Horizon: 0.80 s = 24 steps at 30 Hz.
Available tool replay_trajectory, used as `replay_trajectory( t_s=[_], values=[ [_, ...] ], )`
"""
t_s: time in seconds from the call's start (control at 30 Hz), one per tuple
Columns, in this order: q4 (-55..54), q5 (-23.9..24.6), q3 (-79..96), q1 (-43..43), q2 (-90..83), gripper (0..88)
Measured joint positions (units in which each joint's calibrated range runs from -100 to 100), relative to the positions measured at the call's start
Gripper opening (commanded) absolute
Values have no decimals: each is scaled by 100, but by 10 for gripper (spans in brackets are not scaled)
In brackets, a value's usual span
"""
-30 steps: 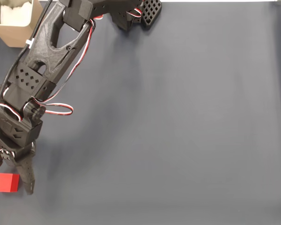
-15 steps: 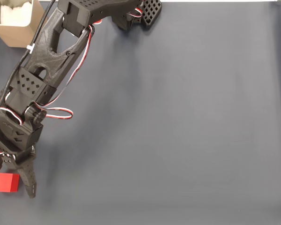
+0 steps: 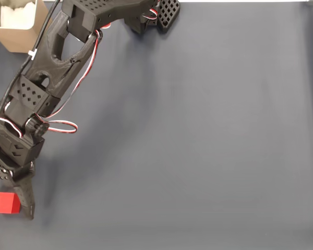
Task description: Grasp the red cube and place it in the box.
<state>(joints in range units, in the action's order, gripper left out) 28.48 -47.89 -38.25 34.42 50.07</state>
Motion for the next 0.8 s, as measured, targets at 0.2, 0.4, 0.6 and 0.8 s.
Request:
replay_trajectory(
  t_s=[0.2,0.4,0.6,0.8],
  values=[
    [-103,0,-9,0,78,444],
    [-119,0,-154,-15,174,443],
    [-119,0,-280,-141,261,441],
    [-119,0,-371,-237,321,441]
  ],
)
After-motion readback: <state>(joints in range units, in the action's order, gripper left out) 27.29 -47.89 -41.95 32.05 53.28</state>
